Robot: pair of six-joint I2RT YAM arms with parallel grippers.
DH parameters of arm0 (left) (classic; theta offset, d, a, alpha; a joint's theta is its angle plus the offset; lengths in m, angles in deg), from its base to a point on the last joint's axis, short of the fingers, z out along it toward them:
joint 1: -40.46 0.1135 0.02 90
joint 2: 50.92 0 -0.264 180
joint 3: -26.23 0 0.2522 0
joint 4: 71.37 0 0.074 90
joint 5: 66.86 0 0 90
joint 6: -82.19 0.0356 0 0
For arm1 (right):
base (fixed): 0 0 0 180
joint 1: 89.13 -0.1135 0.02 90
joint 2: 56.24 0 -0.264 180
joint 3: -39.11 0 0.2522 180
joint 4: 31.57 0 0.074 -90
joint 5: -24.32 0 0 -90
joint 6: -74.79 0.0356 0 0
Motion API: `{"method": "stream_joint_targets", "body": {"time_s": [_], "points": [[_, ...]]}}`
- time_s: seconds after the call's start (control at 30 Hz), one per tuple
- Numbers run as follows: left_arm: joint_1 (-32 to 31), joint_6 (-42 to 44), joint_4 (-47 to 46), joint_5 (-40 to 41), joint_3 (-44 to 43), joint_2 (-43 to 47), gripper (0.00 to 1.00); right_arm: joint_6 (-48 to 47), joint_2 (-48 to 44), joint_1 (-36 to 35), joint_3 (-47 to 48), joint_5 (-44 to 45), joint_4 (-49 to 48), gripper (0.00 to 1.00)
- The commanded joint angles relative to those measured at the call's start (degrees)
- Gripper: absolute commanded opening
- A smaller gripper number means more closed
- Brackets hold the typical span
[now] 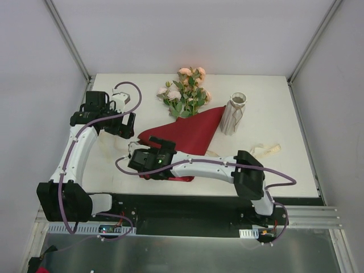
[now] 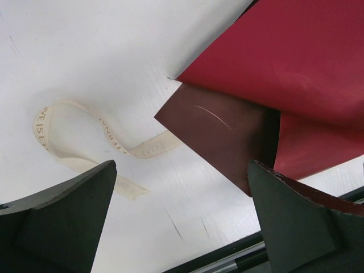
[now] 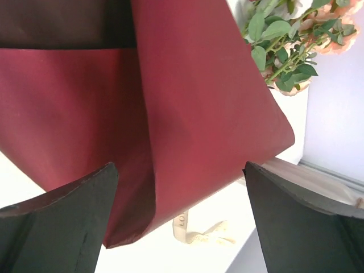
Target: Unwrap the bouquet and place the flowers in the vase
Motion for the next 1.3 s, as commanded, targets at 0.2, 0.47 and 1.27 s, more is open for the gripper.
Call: {"method": "stream_joint_targets", "body": {"time_s": [0.2,0.47,1.27], "points": [[2.80,1.29,2.35,-5.71,-1.33,0.80,0.99,-7.10,5.90,1.84,2.95,2.44,2.12,0.96],[2.89,1.47,2.27,-5.27,-1.41,0.36,0.99,-14.57,10.39,3.50,2.78,7.46,-6.83,0.96],[3.24,1.73,3.67,-8.96,-2.29,0.98,0.99,-29.96,-12.71,6.14,-24.02,40.59,-65.29,0.99]]}}
